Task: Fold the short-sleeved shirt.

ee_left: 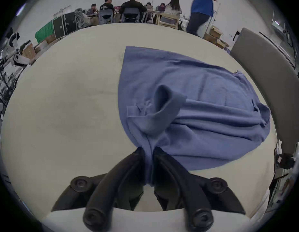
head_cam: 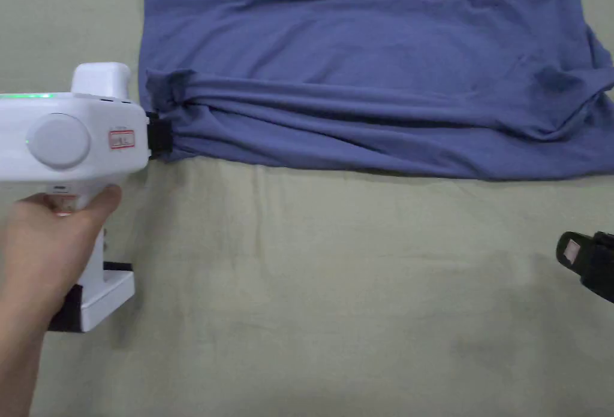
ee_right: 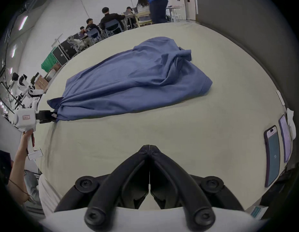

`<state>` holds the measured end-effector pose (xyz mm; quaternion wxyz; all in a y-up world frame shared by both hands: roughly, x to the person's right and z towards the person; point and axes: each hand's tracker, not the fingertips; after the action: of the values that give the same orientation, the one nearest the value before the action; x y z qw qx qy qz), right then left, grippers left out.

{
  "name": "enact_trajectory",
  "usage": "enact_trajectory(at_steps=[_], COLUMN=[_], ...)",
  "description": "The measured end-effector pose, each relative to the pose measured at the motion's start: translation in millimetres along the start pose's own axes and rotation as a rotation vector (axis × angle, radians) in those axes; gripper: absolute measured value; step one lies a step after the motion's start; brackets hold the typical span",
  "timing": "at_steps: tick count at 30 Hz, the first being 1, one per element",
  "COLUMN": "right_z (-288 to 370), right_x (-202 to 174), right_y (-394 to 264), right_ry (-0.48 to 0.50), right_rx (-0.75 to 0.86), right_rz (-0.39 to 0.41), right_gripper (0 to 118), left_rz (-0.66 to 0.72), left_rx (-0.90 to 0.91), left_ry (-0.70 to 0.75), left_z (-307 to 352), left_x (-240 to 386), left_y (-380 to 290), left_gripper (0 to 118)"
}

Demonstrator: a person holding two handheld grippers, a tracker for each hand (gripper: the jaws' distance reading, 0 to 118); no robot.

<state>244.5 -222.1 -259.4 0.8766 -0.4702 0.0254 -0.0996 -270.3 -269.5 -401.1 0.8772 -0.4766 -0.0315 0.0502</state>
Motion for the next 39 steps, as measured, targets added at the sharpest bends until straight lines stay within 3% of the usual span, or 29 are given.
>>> enact_trajectory(at_steps=[3, 4, 6, 7, 10, 12, 13, 15, 17, 19, 20, 21, 24, 28, 32, 35, 39], right_z=[2.4, 3.7, -4.9, -17.3, -46.8, -74.4, -89.9, -113.8, -125.3, -104.9, -98.0, -90.6, -66.5, -26.3, 14.5, 31.3, 19.1], right_x=[4.4, 7.3, 18.3, 27.1, 53.7, 70.2, 76.5, 83.1, 82.1, 77.2, 76.3, 77.1, 71.3, 66.1, 56.5, 53.5, 49.3], right_y=[18.4, 28.2, 50.3, 63.7, 98.0, 116.7, 123.6, 130.6, 127.6, 128.1, 125.9, 123.1, 116.9, 103.1, 81.4, 55.4, 19.3], right_ry=[-0.004, -0.024, -0.053, -0.07, -0.06, -0.117, -0.162, -0.176, -0.126, -0.129, -0.09, -0.004, -0.035, 0.036, 0.036, 0.064, 0.027], right_rx=[0.024, 0.041, 0.049, -0.003, 0.0, -0.039, -0.065, -0.115, -0.14, -0.094, -0.069, -0.044, -0.012, 0.039, 0.064, 0.042, -0.04], right_rz=[0.015, 0.031, 0.036, 0.022, -0.032, -0.059, -0.059, -0.047, -0.056, -0.004, -0.003, -0.067, -0.045, -0.073, -0.046, -0.055, -0.04], right_gripper=[3, 14, 98, 118, 118, 114, 102, 57, 56, 51, 33, 15, 15, 15, 15, 15, 15], left_rz=[-0.051, -0.044, -0.011, -0.004, -0.011, -0.034, -0.036, -0.025, -0.012, 0.003, 0.014, 0.031, 0.069, 0.04, -0.005, -0.007, -0.014], left_rx=[0.079, 0.11, 0.114, 0.115, 0.085, 0.07, 0.06, 0.043, 0.03, 0.023, 0.023, 0.027, 0.038, 0.051, 0.042, 0.025, -0.036], left_ry=[-0.001, -0.017, -0.044, -0.051, -0.049, -0.028, -0.023, -0.022, -0.027, -0.038, -0.052, -0.068, -0.112, -0.102, -0.073, -0.071, -0.044], left_z=[33.1, 43.1, 51.8, 50.8, 43.4, 36.9, 32.4, 26.7, 22.1, 21.5, 22.2, 24.0, 33.6, 55.2, 80.4, 94.5, 94.3], left_x=[2.8, 1.5, -4.6, -6.4, -4.2, -0.4, 0.6, -1.2, -5.5, -10.6, -13.3, -15.2, -24.1, -30.6, -41.6, -51.4, -53.9], left_y=[9.5, 14.0, 21.9, 24.6, 25.5, 21.3, 19.2, 15.7, 12.5, 10.9, 11.1, 11.6, 14.1, 15.4, 7.3, -11.4, -49.7], left_gripper=[8, 8, 8, 8, 8, 8, 8, 8, 8, 8, 8, 8, 8, 8, 8, 8, 8])
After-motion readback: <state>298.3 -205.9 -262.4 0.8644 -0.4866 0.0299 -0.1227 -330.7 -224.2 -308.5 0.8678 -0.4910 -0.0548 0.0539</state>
